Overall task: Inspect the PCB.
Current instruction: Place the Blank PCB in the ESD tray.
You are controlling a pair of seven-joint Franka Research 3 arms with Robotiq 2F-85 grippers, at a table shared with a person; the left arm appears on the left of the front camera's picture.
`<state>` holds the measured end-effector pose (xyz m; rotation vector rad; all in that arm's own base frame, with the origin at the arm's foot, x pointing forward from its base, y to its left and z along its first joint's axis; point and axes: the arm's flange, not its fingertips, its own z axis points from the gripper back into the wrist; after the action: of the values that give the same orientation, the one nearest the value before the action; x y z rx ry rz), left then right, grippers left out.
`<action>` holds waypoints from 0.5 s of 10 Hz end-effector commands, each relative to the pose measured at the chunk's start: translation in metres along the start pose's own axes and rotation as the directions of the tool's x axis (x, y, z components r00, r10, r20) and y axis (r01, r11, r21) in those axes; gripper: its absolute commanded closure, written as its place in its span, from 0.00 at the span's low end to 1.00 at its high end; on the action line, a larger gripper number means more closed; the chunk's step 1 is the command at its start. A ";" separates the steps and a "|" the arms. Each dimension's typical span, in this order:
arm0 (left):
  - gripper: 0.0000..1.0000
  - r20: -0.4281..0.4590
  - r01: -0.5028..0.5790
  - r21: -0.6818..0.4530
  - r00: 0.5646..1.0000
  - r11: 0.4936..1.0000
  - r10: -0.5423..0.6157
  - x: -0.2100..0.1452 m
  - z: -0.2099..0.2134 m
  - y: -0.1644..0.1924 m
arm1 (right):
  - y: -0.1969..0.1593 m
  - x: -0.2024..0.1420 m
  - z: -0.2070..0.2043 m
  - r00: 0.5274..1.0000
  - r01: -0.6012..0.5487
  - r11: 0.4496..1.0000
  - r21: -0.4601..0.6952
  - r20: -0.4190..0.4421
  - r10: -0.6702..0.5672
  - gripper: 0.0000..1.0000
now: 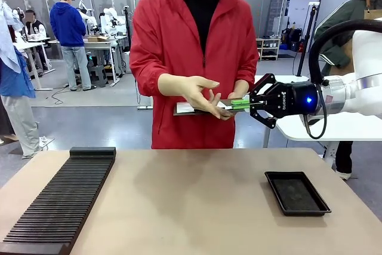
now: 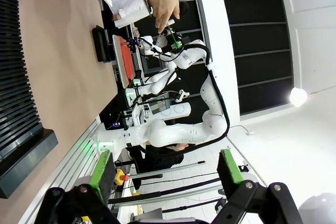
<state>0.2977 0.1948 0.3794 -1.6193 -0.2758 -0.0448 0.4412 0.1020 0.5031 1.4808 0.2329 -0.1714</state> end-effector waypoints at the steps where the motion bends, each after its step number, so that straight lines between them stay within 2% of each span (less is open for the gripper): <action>1: 0.00 -0.002 -0.011 0.020 1.000 1.000 0.011 -0.002 -0.001 -0.004 | 0.002 0.000 -0.001 1.000 -0.004 1.000 -0.001 -0.002 0.004 1.00; 5: 0.00 -0.002 -0.011 0.020 1.000 1.000 0.011 -0.002 -0.001 -0.004 | 0.002 0.000 -0.001 1.000 -0.004 1.000 -0.001 -0.002 0.004 1.00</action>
<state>0.2977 0.1948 0.3794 -1.6193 -0.2758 -0.0448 0.4412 0.1020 0.5031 1.4808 0.2329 -0.1714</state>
